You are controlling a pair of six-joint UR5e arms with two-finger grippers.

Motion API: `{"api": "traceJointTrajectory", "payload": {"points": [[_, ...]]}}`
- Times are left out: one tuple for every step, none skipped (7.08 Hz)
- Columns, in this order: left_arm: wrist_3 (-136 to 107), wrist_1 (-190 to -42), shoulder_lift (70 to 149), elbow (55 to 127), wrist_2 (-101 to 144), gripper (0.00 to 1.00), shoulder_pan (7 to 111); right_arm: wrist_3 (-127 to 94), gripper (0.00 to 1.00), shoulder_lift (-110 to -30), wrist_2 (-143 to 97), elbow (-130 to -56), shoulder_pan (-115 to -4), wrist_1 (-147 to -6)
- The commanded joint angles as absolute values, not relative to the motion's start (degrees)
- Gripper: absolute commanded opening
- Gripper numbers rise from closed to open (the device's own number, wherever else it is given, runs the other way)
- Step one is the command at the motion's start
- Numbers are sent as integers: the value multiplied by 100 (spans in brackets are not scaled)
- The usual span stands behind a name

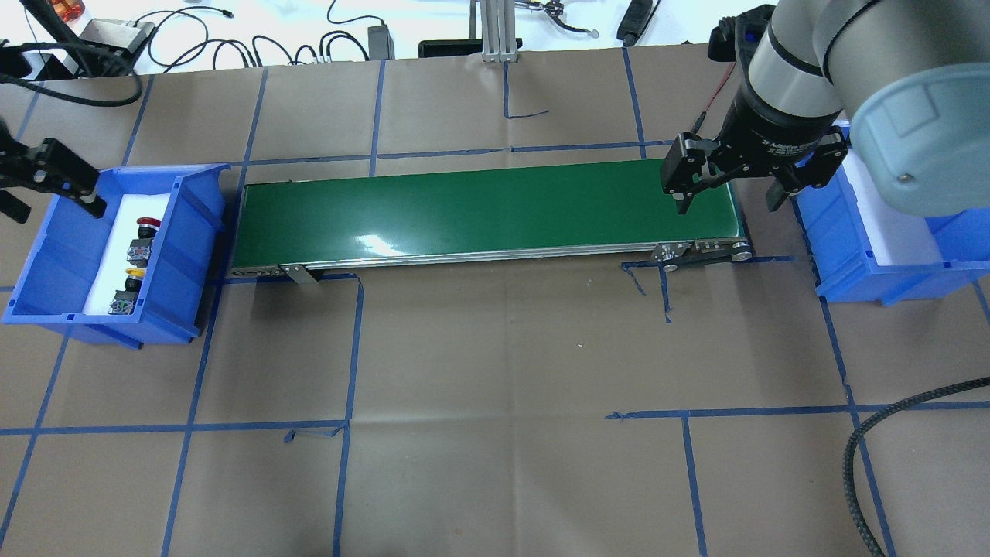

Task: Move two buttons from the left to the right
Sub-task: 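Lower the left gripper and grasp the yellow-capped button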

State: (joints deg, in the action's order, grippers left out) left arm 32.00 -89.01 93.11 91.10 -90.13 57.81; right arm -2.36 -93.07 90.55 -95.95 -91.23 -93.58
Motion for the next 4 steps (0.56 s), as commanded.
{"api": "traceJointTrajectory", "payload": {"points": [[3771, -8772, 9544, 9167, -9009, 100, 5116, -237, 100, -9308, 9053, -9598, -9123, -9352], [3771, -8493, 9632, 9280, -9009, 100, 5124, -229, 100, -9308, 9053, -9589, -9123, -9352], [3762, -8081, 9650, 9568, -9000, 100, 5124, -237, 100, -9308, 9044, -9589, -9123, -9360], [3770, -7503, 9676, 9963, -9000, 100, 5124, -237, 100, -9308, 9044, -9580, -9123, -9360]]}}
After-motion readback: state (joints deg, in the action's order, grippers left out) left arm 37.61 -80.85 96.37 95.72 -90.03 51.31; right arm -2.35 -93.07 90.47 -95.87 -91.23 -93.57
